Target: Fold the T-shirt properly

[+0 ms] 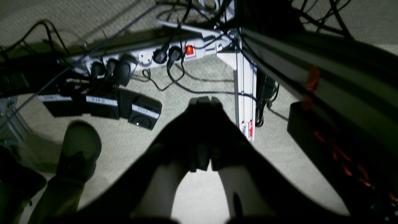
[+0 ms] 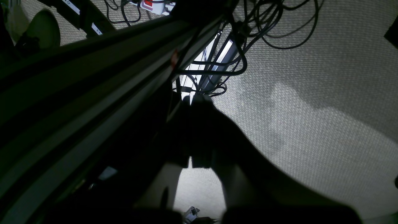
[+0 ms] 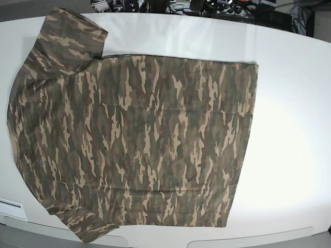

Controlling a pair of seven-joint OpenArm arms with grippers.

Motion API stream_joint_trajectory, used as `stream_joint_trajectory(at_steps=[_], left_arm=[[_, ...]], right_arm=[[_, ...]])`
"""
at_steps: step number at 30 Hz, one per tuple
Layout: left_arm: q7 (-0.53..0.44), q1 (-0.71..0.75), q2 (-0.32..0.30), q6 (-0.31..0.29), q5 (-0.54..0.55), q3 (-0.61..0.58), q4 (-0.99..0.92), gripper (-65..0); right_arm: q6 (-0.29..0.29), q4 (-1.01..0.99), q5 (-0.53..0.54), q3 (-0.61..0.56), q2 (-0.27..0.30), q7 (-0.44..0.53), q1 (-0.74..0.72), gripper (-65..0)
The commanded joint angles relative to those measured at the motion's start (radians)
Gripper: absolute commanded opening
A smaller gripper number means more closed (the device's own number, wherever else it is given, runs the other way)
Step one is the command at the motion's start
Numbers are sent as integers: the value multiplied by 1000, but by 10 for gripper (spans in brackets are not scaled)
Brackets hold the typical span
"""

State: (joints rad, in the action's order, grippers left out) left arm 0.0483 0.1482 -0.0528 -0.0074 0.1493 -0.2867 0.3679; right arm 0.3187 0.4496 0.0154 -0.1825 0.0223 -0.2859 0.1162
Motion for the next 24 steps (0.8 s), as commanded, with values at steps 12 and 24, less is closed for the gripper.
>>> stream_joint_trajectory(at_steps=[12,24], left_arm=[[5,9,0,0,50,1,5,-650],[5,9,0,-75,-26,1,5,-650]], right_arm=[[-10,27,2,-3,3,-32,-14,-650],[3,28,2,-3,3,-28,-14,-650]])
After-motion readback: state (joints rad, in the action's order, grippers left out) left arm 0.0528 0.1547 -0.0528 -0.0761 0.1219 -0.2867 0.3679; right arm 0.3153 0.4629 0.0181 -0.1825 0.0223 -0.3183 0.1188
